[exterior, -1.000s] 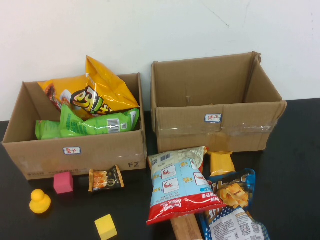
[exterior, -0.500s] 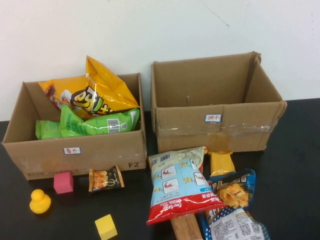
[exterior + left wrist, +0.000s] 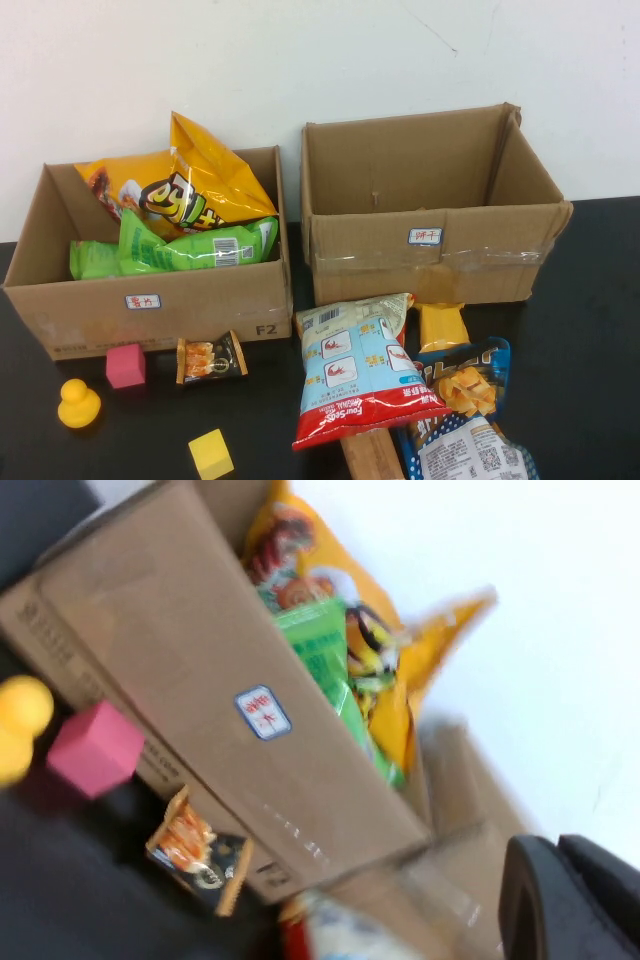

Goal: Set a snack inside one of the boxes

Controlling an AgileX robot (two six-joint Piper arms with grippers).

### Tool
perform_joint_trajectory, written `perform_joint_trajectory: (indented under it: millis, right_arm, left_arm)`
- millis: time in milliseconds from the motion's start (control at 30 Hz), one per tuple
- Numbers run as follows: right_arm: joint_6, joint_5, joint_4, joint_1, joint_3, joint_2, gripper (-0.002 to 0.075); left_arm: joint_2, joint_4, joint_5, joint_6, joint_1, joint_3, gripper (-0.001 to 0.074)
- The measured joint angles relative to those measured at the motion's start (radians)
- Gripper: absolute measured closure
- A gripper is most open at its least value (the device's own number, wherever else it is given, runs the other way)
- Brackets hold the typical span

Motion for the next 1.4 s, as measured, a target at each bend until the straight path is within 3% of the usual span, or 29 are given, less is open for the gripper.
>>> perform_joint_trajectory:
  millis: [167, 333, 567, 833, 967, 1000, 1133, 1233, 1400]
  right_arm:
    - [0.0, 0.0, 0.0, 0.0, 0.0, 0.0, 0.0727]
    - [0.0, 0.0, 0.0, 0.0, 0.0, 0.0, 0.0727]
    - [0.0, 0.0, 0.0, 0.0, 0.0, 0.0, 0.0727]
    - [0.0, 0.0, 0.0, 0.0, 0.0, 0.0, 0.0727]
    - [0.0, 0.0, 0.0, 0.0, 0.0, 0.0, 0.0727]
    - [0.0, 0.0, 0.0, 0.0, 0.0, 0.0, 0.0727]
    - [0.0, 0.0, 0.0, 0.0, 0.0, 0.0, 0.0727]
    - [0.0, 0.0, 0.0, 0.0, 0.0, 0.0, 0.0727]
    - [0.0, 0.0, 0.0, 0.0, 0.0, 0.0, 0.0727]
  left_arm:
    - [0.027, 0.051, 0.168, 0.366, 0.0, -0.161, 0.0736]
    - [0.221, 0.227, 0.28, 0.542, 0.0, -0.328, 0.0736]
    - [0.55, 0.293, 0.221, 0.747, -0.048, -0.487, 0.0736]
    - [0.787, 0.589, -0.011, 0.585, -0.279, -0.494, 0.0713]
    - [0.932, 0.725, -0.04, 0.475, -0.359, -0.498, 0.0584]
    - [1.007, 0.765, -0.055, 0.452, -0.382, -0.498, 0.0492]
    - [1.172, 0.84, -0.093, 0.419, -0.407, -0.498, 0.0309]
    - [1.279, 0.881, -0.162, 0.337, -0.408, -0.498, 0.0255]
    - [1.452, 0.892, -0.363, 0.16, -0.408, -0.507, 0.0237]
